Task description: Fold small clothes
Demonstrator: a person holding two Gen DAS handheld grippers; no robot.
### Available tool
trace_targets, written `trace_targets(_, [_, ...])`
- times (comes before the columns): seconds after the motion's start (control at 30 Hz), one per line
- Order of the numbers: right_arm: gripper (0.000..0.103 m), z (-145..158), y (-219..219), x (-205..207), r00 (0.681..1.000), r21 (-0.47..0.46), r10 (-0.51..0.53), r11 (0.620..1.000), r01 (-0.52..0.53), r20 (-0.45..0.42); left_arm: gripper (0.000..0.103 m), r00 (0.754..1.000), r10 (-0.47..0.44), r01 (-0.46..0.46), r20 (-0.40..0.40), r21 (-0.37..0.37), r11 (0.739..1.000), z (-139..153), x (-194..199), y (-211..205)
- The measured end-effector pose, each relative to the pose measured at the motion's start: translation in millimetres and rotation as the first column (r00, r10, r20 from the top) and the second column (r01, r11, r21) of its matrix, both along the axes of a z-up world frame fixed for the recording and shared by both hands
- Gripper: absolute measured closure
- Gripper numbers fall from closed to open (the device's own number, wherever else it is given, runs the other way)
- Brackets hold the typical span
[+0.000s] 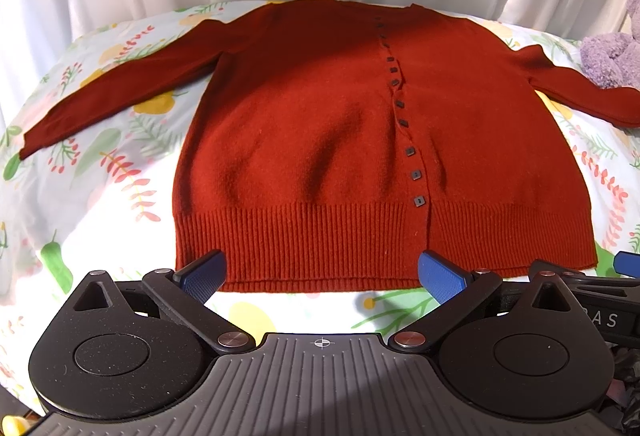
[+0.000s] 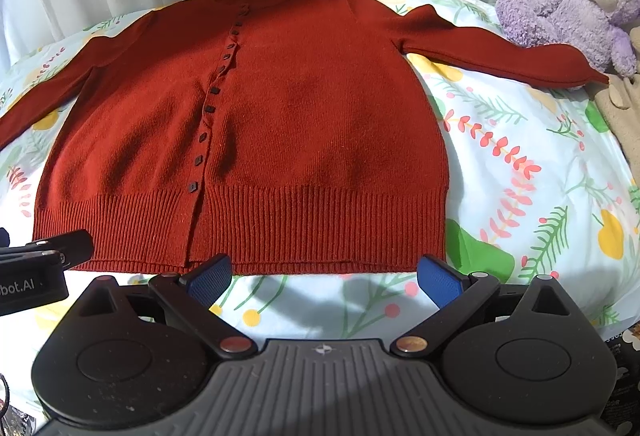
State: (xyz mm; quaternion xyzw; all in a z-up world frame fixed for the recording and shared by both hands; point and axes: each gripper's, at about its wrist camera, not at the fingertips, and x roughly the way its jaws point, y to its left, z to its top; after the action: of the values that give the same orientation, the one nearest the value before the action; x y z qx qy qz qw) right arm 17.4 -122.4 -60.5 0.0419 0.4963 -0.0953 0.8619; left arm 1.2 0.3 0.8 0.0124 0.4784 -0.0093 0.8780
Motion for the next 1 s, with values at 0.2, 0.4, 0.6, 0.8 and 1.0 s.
trace_targets(0.2, [0.004, -1.9, -0.4, 0.9, 1.000, 0.004, -0.001, 1.000, 0.001, 0.000, 0.000, 1.000, 0.000, 0.000, -0.003, -0.001, 1.000, -0.7, -0.1, 0.5])
trace_targets(0.4, [0.004, -2.4, -0.5, 1.1, 1.000, 0.004, -0.002, 1.000, 0.002, -0.001, 0.000, 1.000, -0.002, 0.002, -0.005, -0.002, 1.000, -1.7, 0.3, 0.8])
trace_targets(0.6, [0.004, -3.6, -1.5, 1.0, 1.000, 0.008, -0.007, 1.000, 0.007, 0.001, 0.000, 1.000, -0.004, 0.004, -0.007, -0.002, 1.000, -2.7, 1.2, -0.1])
trace_targets(0.8, [0.004, -3.7, -2.5, 1.1, 1.000, 0.012, -0.009, 1.000, 0.009, 0.001, 0.000, 1.000, -0.006, 0.006, -0.011, -0.004, 1.000, -2.8, 2.8, 0.3])
trace_targets(1.0, [0.004, -3.8, -2.8, 1.5, 1.000, 0.012, -0.009, 1.000, 0.009, 0.001, 0.000, 1.000, -0.005, 0.005, -0.014, -0.005, 1.000, -2.6, 3.9, 1.2])
